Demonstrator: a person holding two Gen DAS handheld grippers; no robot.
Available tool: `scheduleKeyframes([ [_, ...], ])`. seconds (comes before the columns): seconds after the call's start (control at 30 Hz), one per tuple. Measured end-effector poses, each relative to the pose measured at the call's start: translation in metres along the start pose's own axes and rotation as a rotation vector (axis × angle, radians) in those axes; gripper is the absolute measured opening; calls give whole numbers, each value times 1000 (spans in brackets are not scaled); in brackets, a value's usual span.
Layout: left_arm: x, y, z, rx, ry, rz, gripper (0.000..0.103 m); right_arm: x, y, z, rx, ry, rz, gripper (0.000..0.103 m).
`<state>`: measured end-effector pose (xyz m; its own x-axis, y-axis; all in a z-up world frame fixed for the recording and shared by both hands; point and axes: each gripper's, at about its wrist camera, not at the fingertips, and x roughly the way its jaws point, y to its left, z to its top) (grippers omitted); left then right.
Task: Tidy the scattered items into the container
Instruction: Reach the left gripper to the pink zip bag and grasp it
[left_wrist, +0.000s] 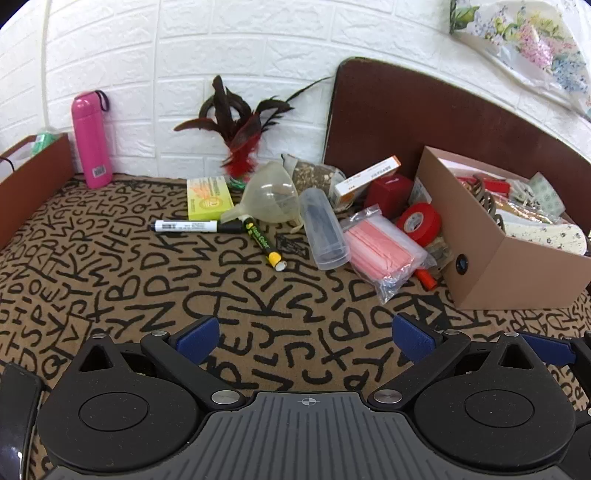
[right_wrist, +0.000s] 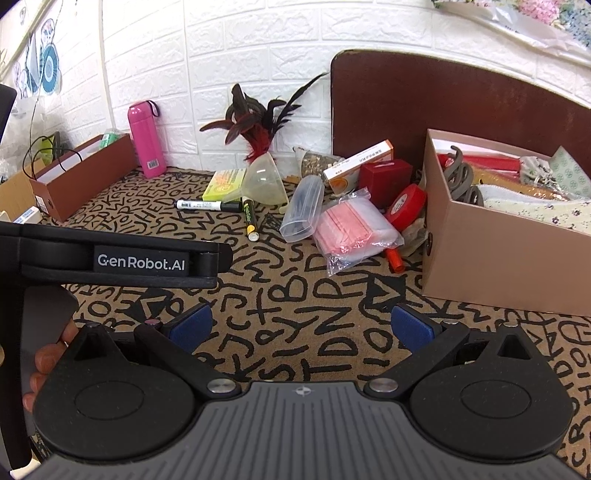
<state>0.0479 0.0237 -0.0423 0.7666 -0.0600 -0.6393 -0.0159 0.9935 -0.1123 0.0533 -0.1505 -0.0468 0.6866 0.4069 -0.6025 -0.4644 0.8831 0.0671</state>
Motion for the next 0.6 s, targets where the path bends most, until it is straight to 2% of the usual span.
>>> scheduleKeyframes([
  [0.33,31,4,3,-5,52,-5,103,30,-5,6,-15,45,5,102],
  [0.4,37,4,4,-7,56,-11,103,38,-5,7,-24,55,20,103],
  [0.53,48,5,9,-25,73,22,103,53,-4,14,-62,62,60,103],
  [0.6,52,7,12,-32,67,-9,103,61,-5,20,-78,54,72,103],
])
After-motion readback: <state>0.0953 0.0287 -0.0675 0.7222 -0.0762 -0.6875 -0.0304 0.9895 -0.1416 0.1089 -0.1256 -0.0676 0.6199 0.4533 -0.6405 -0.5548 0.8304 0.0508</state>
